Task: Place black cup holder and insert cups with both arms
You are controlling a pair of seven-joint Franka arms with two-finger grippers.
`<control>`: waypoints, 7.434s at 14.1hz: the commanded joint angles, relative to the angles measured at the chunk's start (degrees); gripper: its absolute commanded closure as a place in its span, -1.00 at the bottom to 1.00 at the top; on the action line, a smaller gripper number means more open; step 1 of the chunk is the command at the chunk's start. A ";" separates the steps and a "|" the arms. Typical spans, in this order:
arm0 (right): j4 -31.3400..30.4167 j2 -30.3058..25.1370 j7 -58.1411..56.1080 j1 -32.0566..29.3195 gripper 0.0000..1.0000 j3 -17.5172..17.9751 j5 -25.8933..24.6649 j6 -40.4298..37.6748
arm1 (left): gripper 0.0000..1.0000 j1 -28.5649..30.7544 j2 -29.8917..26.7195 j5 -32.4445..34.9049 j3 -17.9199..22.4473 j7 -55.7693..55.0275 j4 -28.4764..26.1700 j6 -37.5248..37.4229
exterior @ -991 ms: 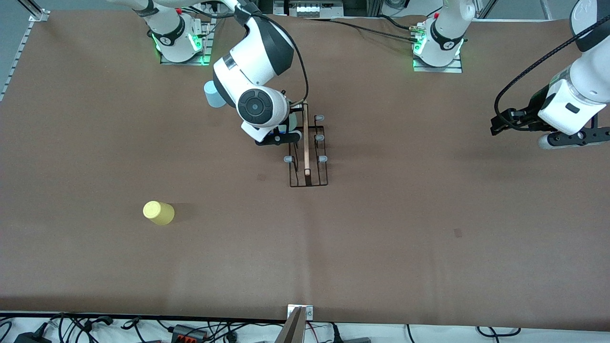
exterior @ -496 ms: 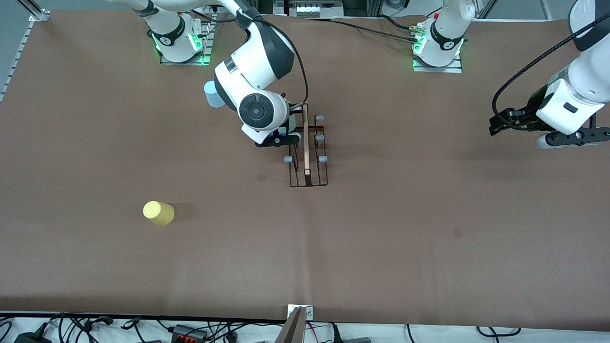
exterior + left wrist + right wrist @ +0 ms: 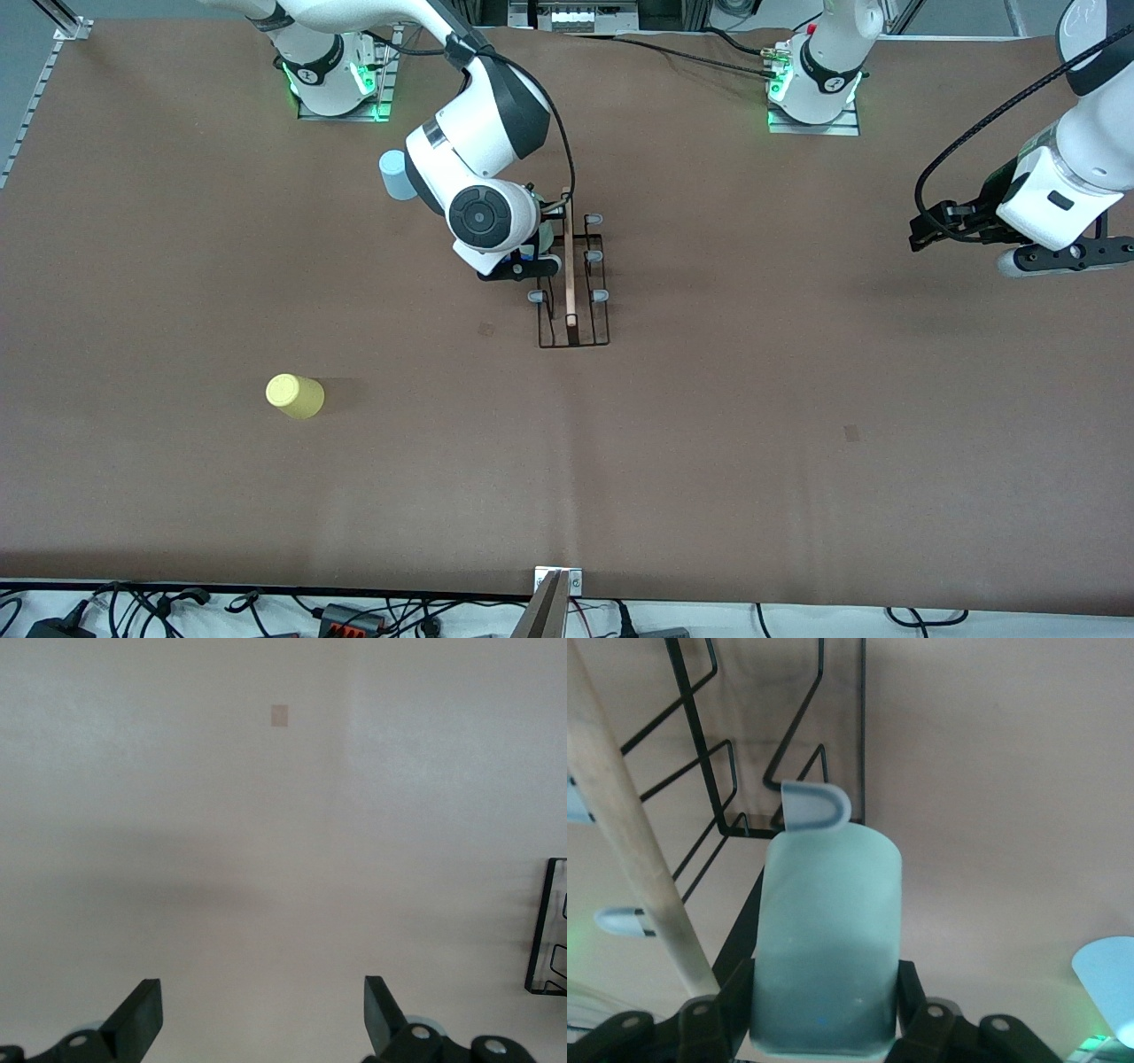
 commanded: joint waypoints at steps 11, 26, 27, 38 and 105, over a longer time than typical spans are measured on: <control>1.06 0.27 1.55 -0.46 -1.00 -0.42 1.30 3.17 | -1.00 0.33 -0.67 -0.93 -0.27 1.34 0.10 -0.89; 5.02 5.97 -21.34 -20.13 -1.00 -14.83 -9.94 20.20 | -1.00 0.33 -0.67 -1.37 -0.18 3.27 0.19 -1.50; 5.02 7.02 -25.65 -21.45 -1.00 -14.75 -10.30 20.74 | -1.00 0.33 -0.67 -1.37 -0.18 3.27 0.19 -1.50; 5.02 11.95 -37.02 -25.07 -1.00 -14.84 -10.66 20.83 | -1.00 0.42 -0.67 -1.81 -0.18 3.27 0.10 -1.86; 22.86 3.17 -10.12 -2.55 -1.00 -21.16 -5.03 -4.56 | -1.00 2.88 1.44 -0.93 0.52 6.61 1.68 -2.65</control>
